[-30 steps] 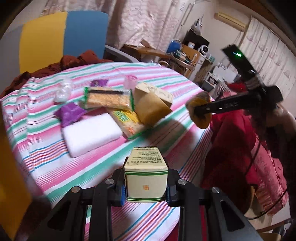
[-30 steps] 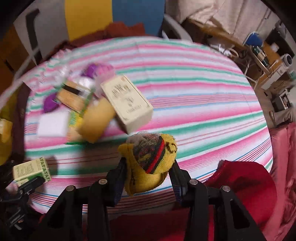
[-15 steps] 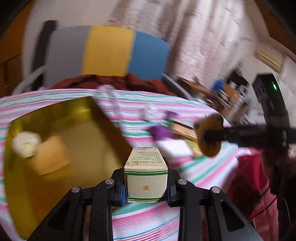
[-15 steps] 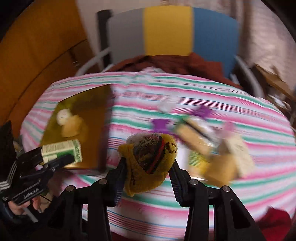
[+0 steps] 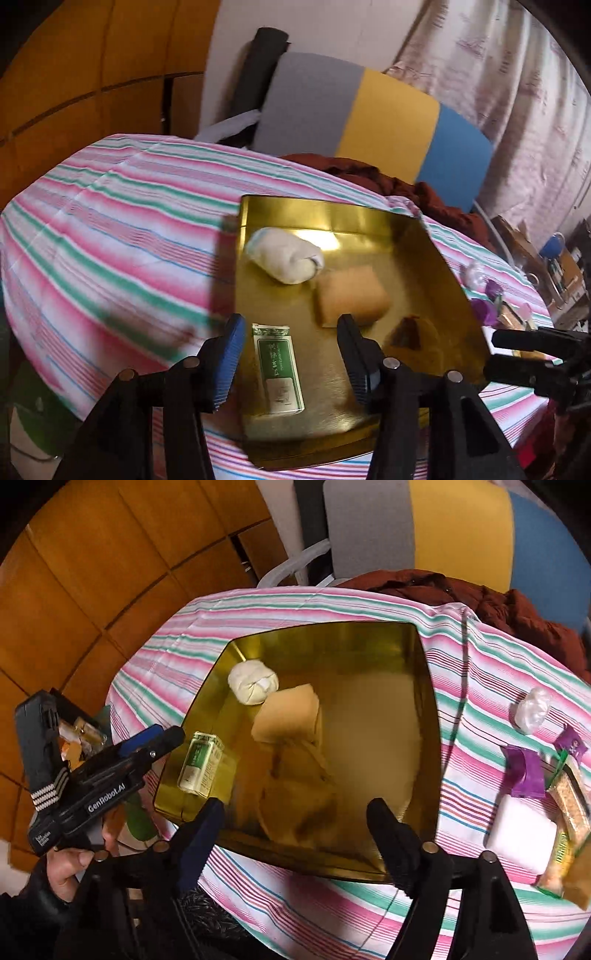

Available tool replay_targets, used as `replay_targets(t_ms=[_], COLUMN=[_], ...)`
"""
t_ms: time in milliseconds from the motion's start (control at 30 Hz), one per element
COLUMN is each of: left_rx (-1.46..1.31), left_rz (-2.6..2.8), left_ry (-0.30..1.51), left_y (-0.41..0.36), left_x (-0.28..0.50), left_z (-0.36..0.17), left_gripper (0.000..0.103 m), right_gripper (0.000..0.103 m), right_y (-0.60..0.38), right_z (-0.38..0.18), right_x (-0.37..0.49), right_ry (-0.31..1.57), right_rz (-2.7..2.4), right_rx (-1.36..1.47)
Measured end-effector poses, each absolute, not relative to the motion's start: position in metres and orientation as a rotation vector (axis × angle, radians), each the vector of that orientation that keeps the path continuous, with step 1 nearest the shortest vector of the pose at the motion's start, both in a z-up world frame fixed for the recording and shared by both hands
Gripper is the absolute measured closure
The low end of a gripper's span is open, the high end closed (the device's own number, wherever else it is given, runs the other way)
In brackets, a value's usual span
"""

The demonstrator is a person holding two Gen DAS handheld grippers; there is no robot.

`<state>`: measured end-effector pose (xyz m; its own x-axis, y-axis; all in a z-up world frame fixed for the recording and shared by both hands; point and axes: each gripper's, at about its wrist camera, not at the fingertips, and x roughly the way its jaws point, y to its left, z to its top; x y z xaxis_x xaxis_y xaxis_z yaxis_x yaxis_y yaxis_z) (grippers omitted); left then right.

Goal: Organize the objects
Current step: 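Place the green-white box and yellow sock into the gold tray with both grippers, then move both grippers back to the remaining items on the cloth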

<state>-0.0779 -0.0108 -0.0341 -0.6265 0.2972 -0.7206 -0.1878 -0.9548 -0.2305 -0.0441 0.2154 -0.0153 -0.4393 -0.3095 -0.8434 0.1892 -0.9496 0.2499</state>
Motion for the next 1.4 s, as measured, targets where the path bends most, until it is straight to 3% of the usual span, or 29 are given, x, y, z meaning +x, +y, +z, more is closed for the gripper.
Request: replay_targets(t_ms=[400,1400], left_rx=[-1.159,-1.162], left_rz=[2.694,2.579], left_ry=[-0.145,0.051], left_y=[-0.008,0.044], left_x=[-0.059,-0.034], left_z=[-0.021,-0.026], left_gripper=[0.051,0.050], right_gripper=[0.001,0.000], right_y=[0.203,0.262], right_z=[-0.012,-0.020], right_x=[-0.023,-0.006], right_ry=[-0.052,-0.161], right_rz=[-2.694,-2.916], right_rx=[1.332,1.293])
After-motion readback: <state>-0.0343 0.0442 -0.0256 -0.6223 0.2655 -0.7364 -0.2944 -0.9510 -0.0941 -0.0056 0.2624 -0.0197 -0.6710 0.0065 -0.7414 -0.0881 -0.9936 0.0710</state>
